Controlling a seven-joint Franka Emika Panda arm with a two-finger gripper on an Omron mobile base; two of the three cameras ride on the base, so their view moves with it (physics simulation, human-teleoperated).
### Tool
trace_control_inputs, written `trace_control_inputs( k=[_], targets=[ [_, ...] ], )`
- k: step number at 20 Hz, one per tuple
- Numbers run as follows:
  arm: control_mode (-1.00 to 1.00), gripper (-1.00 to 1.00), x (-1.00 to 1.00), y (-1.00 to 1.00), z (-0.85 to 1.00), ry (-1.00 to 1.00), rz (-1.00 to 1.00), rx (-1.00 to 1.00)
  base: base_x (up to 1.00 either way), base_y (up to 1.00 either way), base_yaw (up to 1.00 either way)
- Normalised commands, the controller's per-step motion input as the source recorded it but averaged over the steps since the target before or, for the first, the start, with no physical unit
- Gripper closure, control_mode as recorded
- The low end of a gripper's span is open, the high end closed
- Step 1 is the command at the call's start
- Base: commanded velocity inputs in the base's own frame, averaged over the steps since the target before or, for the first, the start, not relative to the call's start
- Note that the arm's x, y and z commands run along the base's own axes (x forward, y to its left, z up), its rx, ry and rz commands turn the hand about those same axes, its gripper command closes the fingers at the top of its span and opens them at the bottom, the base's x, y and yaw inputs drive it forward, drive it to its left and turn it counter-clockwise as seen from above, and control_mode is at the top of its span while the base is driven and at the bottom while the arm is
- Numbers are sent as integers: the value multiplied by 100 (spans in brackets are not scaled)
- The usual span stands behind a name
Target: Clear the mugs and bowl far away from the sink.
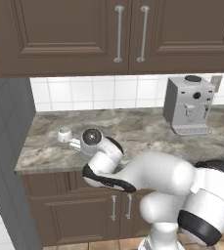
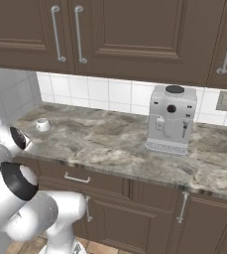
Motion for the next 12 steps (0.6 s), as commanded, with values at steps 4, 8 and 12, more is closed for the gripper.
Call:
trace_control_inputs(
  k=[4,8,12],
  targets=[
    [-100,-100,-39,-13,79,-2,-8,10,0,0,0],
    [-100,-100,-51,-17,78,0,-7,12,0,0,0],
    [-100,-100,-48,-23,51,-1,-3,7,0,0,0]
  ],
)
